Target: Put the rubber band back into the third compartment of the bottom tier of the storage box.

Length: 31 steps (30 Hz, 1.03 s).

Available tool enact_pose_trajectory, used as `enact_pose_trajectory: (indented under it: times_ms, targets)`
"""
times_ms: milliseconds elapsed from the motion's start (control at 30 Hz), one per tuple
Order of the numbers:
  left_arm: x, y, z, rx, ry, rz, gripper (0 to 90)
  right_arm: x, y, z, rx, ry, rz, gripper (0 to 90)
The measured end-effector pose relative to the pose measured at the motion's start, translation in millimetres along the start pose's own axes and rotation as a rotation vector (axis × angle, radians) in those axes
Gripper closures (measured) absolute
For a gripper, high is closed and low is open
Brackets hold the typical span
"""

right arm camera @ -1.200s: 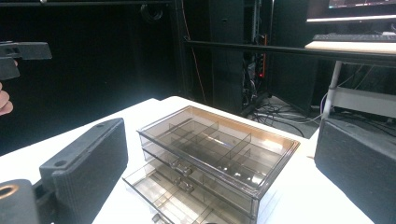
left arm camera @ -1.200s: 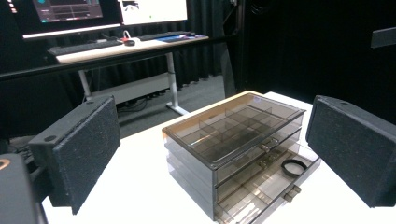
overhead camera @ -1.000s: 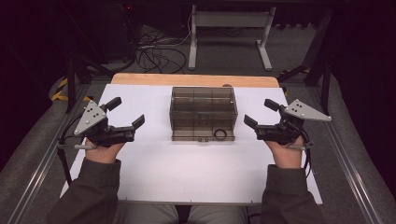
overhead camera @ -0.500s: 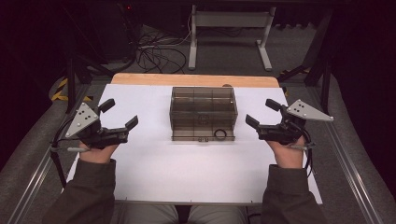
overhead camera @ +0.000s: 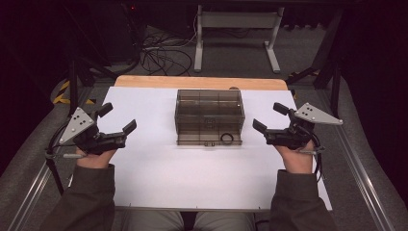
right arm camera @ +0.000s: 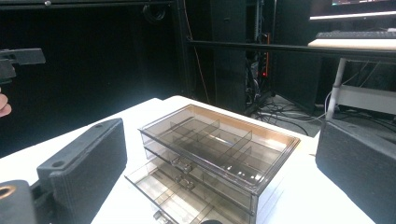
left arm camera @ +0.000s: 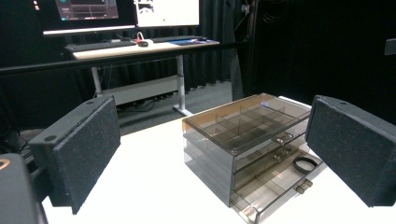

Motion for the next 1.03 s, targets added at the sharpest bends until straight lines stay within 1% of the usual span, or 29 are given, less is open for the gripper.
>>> enact_pose_trajectory:
  times_ms: [100, 233, 400, 500, 600, 733, 867, 1033]
  targets:
    - [1.3, -1.4, -0.3, 0.007, -0.001, 0.001, 4.1, -0.7, -0.9, -0.1, 0.004, -0.004, -0.001, 2.8]
    - [3.3, -3.6, 0.8, 0.021, -0.013, -0.011, 4.4, -2.6, -3.5, 1.1, 0.01, -0.008, 0.001, 2.8]
    - [4.0, -5.3, 1.5, 0.024, -0.021, -0.015, 4.6, -6.4, -6.7, 0.3, 0.02, -0.02, 0.009, 2.8]
    - [4.4, -6.2, 2.2, 0.027, -0.021, -0.01, 4.6, -7.7, -7.5, 0.2, 0.021, -0.023, 0.011, 2.8]
    - [4.0, -6.9, 3.1, 0.028, -0.03, -0.008, 4.7, -7.8, -7.5, 0.0, 0.021, -0.023, 0.008, 2.8]
    - [2.1, -9.0, 5.0, 0.041, -0.046, -0.002, 5.2, -9.2, -8.3, -0.3, 0.024, -0.029, 0.008, 2.8]
    - [1.8, -8.8, 5.3, 0.042, -0.043, -0.002, 5.4, -13.5, -10.5, -2.3, 0.03, -0.037, 0.01, 2.8]
    - [0.1, -9.5, 5.3, 0.05, -0.05, 0.007, 6.2, -21.1, -11.0, -9.8, 0.018, -0.056, 0.024, 3.0]
Point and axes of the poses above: each handheld gripper's, and its own axes: z roughly forward along the jaws, y roughly out of its top, x roughly to its left, the point moved 8 cm from there along z, roughly forward along the jaws, and after that the axes turned 10 degrees about -z, right-handed, at the moved point
